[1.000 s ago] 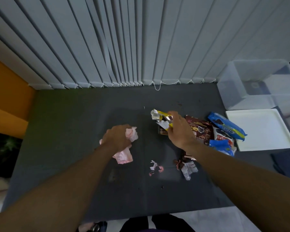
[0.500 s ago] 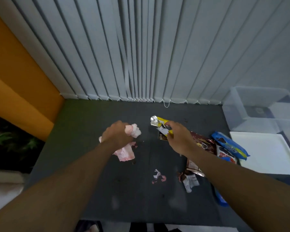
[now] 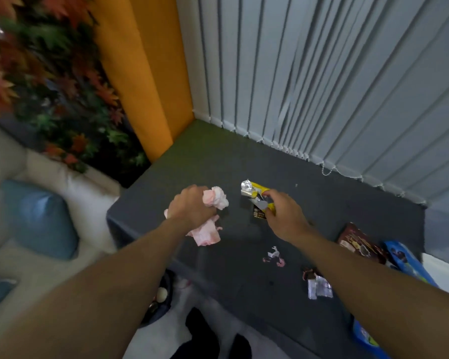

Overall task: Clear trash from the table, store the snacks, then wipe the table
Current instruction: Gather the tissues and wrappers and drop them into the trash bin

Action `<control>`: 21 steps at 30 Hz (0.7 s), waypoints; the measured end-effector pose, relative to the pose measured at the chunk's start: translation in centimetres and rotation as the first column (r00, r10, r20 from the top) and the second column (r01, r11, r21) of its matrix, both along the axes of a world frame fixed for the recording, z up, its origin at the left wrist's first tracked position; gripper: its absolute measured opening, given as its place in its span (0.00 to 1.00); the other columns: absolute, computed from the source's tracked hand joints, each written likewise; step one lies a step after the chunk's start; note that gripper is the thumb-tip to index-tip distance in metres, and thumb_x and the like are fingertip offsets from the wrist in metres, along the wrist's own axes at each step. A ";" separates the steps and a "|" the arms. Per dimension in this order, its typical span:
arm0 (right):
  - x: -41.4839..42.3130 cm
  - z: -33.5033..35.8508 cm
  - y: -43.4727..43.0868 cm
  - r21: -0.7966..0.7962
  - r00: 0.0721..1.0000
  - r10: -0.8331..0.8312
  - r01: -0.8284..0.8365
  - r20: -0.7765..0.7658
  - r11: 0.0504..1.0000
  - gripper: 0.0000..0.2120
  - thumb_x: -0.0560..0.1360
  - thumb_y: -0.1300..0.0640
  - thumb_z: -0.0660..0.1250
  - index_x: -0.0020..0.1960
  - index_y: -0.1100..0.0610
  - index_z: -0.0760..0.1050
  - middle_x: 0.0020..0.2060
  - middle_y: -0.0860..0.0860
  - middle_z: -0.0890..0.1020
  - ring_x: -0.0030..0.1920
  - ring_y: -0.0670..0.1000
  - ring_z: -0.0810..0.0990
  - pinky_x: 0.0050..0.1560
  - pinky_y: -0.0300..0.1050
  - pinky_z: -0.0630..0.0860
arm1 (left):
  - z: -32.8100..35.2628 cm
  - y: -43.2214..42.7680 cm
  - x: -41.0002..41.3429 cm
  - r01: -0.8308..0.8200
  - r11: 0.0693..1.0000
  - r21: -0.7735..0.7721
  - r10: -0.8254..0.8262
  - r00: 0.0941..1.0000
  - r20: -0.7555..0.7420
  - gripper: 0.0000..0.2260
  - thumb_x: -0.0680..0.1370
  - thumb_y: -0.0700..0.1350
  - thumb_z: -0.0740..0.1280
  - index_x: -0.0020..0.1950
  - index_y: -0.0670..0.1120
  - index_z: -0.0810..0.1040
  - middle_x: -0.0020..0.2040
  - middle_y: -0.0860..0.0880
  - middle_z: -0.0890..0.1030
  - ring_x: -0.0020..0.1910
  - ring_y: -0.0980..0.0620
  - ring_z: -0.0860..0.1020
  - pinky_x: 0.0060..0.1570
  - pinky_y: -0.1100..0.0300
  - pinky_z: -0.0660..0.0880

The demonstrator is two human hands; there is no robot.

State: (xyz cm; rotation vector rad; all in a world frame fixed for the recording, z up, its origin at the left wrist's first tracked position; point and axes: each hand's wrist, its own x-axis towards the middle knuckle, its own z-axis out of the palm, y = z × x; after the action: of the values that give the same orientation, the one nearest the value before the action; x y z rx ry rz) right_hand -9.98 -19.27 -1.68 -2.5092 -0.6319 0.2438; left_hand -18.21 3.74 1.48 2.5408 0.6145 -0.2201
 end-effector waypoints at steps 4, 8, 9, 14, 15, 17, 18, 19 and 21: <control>-1.5 0.1 4.0 0.003 0.992 0.125 -0.125 0.009 0.992 0.18 0.77 0.63 0.64 0.66 0.55 0.72 0.60 0.55 0.78 0.59 0.57 0.76 0.55 0.51 0.74 | 0.1 2.9 -4.1 -0.131 0.991 0.016 0.131 0.991 0.000 0.05 0.68 0.51 0.69 0.39 0.51 0.77 0.39 0.51 0.80 0.38 0.47 0.80 0.43 0.51 0.80; -3.2 0.1 9.1 0.009 0.977 0.213 -0.213 0.024 0.977 0.18 0.77 0.62 0.65 0.66 0.54 0.72 0.59 0.54 0.78 0.59 0.56 0.76 0.56 0.52 0.74 | -0.5 6.8 -8.1 -0.210 0.977 0.044 0.210 0.978 0.016 0.07 0.68 0.52 0.71 0.39 0.52 0.75 0.41 0.52 0.80 0.41 0.46 0.79 0.41 0.53 0.76; -3.7 -0.1 10.5 0.011 0.972 0.232 -0.232 0.021 0.973 0.18 0.77 0.61 0.64 0.67 0.54 0.72 0.59 0.54 0.78 0.59 0.56 0.75 0.56 0.51 0.73 | -0.8 7.8 -9.1 -0.232 0.972 0.034 0.231 0.973 0.022 0.08 0.68 0.53 0.71 0.38 0.52 0.74 0.41 0.52 0.80 0.41 0.46 0.79 0.40 0.54 0.76; -6.7 -1.6 17.3 0.018 0.957 0.290 -0.290 -0.002 0.957 0.18 0.77 0.62 0.63 0.66 0.53 0.72 0.59 0.53 0.77 0.59 0.56 0.75 0.54 0.47 0.71 | -2.7 13.3 -14.0 -0.325 0.945 -0.019 0.326 0.945 0.017 0.10 0.66 0.55 0.70 0.34 0.54 0.71 0.37 0.53 0.78 0.40 0.45 0.80 0.39 0.53 0.77; -7.4 -1.9 18.6 0.020 0.957 0.290 -0.290 -0.012 0.957 0.18 0.77 0.62 0.63 0.66 0.52 0.72 0.59 0.53 0.77 0.59 0.55 0.75 0.54 0.47 0.71 | -3.1 14.3 -14.9 -0.344 0.938 -0.033 0.345 0.939 0.014 0.10 0.65 0.56 0.71 0.34 0.54 0.72 0.38 0.53 0.78 0.40 0.45 0.80 0.39 0.53 0.76; -9.0 -2.8 21.4 0.015 0.953 0.301 -0.301 -0.027 0.953 0.17 0.78 0.61 0.63 0.66 0.51 0.72 0.59 0.52 0.77 0.59 0.55 0.75 0.53 0.46 0.71 | -4.0 16.6 -16.9 -0.383 0.922 -0.049 0.384 0.923 0.017 0.09 0.66 0.56 0.71 0.37 0.53 0.74 0.39 0.52 0.80 0.40 0.45 0.80 0.38 0.54 0.74; -9.9 -3.2 22.8 0.012 0.949 0.313 -0.312 -0.033 0.950 0.17 0.78 0.61 0.63 0.65 0.51 0.72 0.59 0.52 0.77 0.58 0.55 0.75 0.53 0.47 0.72 | -4.6 17.8 -17.8 -0.406 0.913 -0.044 0.407 0.913 0.018 0.09 0.66 0.55 0.70 0.40 0.52 0.77 0.41 0.51 0.80 0.41 0.44 0.80 0.39 0.54 0.74; -10.8 -3.7 24.1 0.012 0.945 0.326 -0.326 -0.036 0.945 0.16 0.78 0.61 0.63 0.65 0.51 0.72 0.58 0.51 0.78 0.57 0.55 0.76 0.52 0.47 0.72 | -5.2 19.0 -18.7 -0.429 0.902 -0.040 0.430 0.903 0.013 0.11 0.66 0.55 0.69 0.43 0.50 0.78 0.42 0.50 0.81 0.41 0.43 0.80 0.39 0.54 0.74; -12.7 -4.6 26.9 0.011 0.936 0.349 -0.349 -0.038 0.937 0.16 0.78 0.61 0.63 0.65 0.51 0.73 0.58 0.51 0.78 0.57 0.55 0.76 0.51 0.46 0.72 | -6.7 21.3 -20.5 -0.449 0.893 -0.025 0.449 0.893 -0.008 0.14 0.66 0.55 0.67 0.47 0.49 0.79 0.42 0.49 0.81 0.42 0.41 0.81 0.38 0.54 0.73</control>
State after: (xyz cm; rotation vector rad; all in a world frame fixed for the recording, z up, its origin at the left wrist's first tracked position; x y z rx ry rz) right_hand -22.63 7.62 -6.26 -2.3673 -1.0609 0.4196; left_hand -38.68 25.01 -5.18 2.2927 1.1680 -0.0637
